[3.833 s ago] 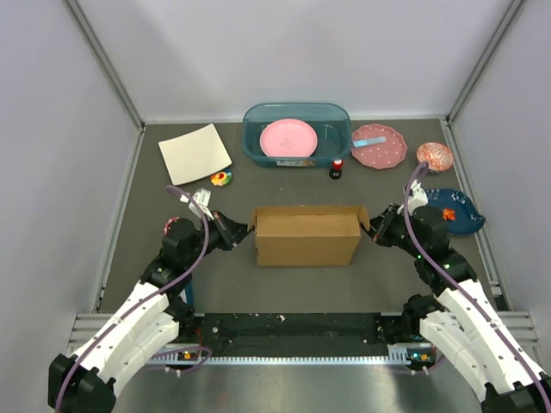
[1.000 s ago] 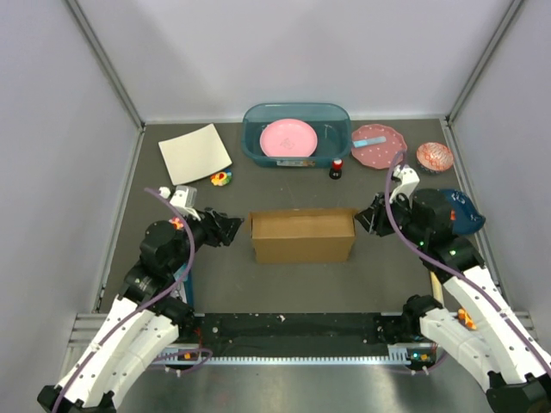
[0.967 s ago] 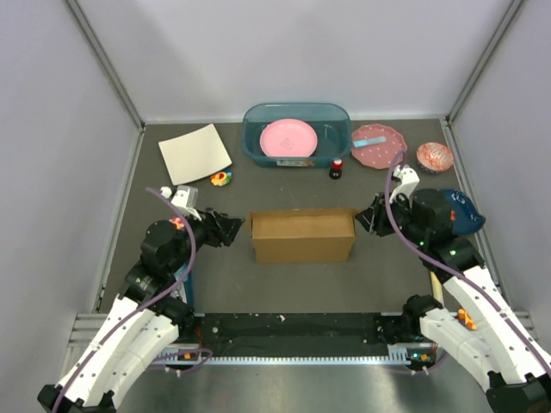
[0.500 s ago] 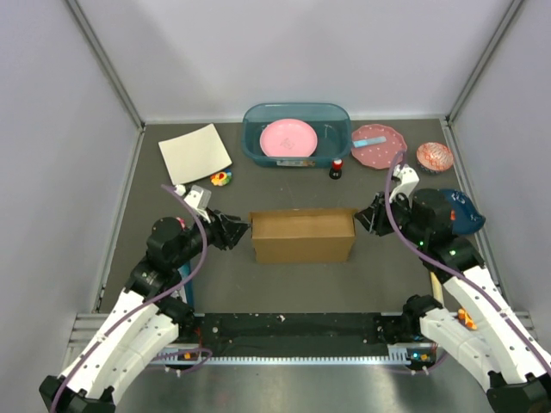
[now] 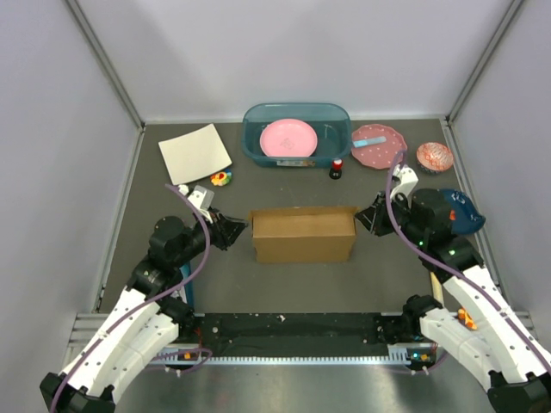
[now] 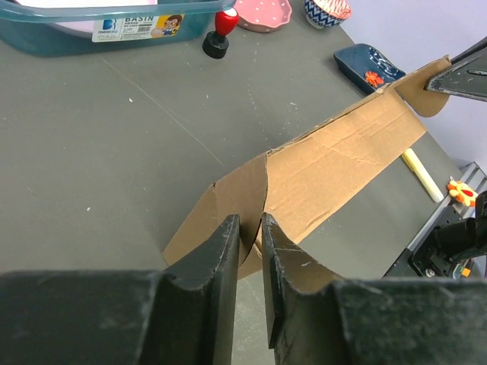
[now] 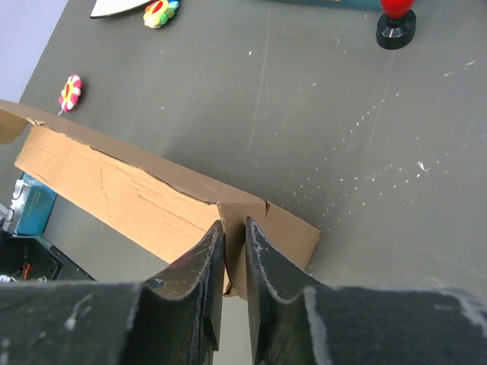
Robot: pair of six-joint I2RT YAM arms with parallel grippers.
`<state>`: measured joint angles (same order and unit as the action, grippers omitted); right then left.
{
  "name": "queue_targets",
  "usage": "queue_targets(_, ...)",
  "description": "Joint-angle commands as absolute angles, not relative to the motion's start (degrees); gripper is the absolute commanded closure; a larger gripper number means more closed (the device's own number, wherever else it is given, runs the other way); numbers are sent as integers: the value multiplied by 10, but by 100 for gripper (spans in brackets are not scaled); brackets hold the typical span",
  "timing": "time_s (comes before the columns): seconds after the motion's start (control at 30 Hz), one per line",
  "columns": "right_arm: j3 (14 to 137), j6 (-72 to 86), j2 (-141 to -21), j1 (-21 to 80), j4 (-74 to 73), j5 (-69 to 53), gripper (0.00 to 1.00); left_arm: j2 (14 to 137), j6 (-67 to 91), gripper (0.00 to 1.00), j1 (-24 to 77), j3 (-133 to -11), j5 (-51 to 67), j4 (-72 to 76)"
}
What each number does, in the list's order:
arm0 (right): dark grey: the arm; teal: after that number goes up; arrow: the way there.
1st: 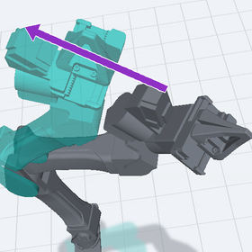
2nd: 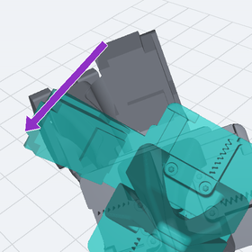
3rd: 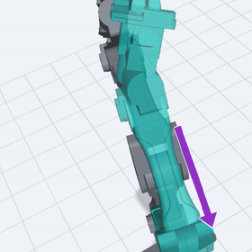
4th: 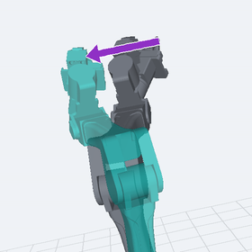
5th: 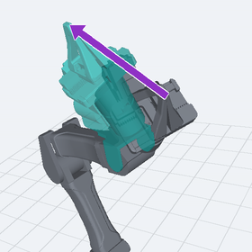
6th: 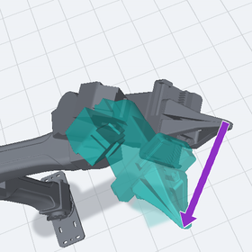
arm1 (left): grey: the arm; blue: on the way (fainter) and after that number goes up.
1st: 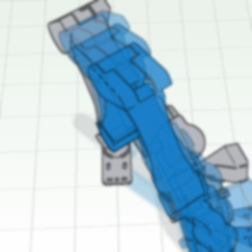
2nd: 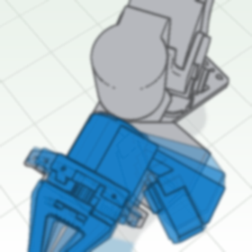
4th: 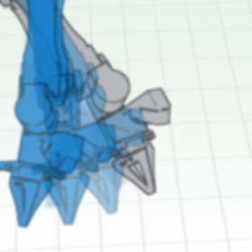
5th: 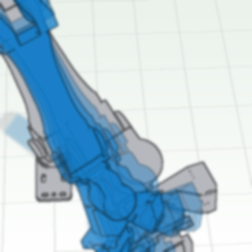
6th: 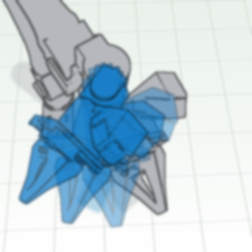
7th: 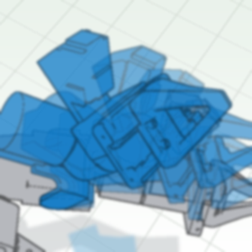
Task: Fold the paper box
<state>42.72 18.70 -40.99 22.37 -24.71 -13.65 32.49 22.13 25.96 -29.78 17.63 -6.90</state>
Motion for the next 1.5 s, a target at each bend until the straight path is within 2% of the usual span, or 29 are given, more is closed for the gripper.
queue_targets(0.0,431,202,-410,234,-223,-146,85,331,219,79,258,-304,188,-37)
queue_targets(0.1,430,204,-409,235,-223,-145,87,339,223,80,258,-304,196,-32)
queue_targets(0.23,431,214,-409,235,-223,-144,89,344,227,87,259,-302,198,-26)
queue_targets(0.47,440,243,-418,235,-223,-153,100,344,230,94,259,-297,193,-20)
queue_targets(0.7,439,273,-425,236,-223,-147,100,341,237,99,259,-289,196,-12)
queue_targets(1.47,429,340,-430,257,-225,-149,100,337,244,100,259,-279,193,-7)
